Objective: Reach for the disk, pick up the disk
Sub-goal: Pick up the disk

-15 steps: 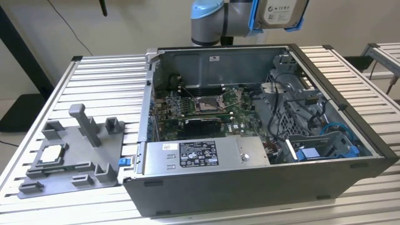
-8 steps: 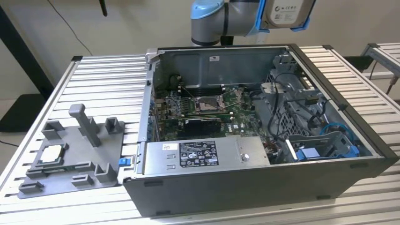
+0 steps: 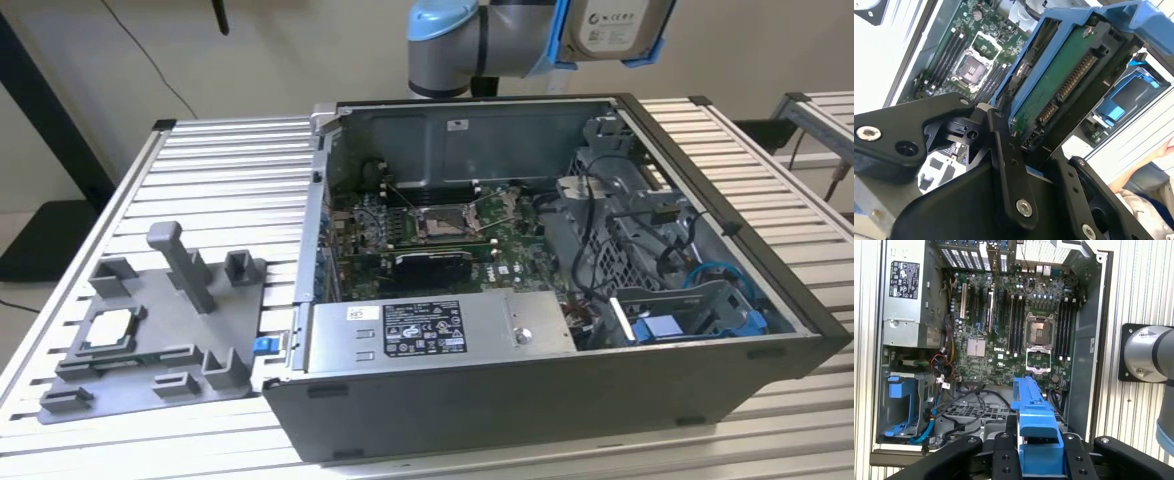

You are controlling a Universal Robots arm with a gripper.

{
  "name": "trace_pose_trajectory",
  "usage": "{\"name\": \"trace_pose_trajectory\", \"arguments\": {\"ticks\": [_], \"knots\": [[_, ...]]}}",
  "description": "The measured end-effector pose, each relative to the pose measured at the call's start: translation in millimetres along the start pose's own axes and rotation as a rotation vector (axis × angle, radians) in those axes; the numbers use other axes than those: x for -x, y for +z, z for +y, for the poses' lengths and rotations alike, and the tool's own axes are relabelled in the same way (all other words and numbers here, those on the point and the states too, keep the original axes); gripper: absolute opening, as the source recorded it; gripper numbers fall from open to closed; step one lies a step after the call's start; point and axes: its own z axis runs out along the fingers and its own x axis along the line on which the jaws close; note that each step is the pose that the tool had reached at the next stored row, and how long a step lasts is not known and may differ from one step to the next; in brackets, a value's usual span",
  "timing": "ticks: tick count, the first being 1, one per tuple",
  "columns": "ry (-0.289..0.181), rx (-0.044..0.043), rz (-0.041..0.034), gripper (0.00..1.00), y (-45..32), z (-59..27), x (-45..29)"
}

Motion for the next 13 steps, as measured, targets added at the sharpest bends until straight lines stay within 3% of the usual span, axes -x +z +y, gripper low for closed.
{"name": "trace_pose_trajectory", "arguments": {"ticks": [4, 13], "knots": [[0.0, 0.0, 0.0001, 0.0, 0.0, -4.7, -0.1], [0.0, 0.0, 0.0001, 0.0, 0.0, -5.2, -0.3]]}}
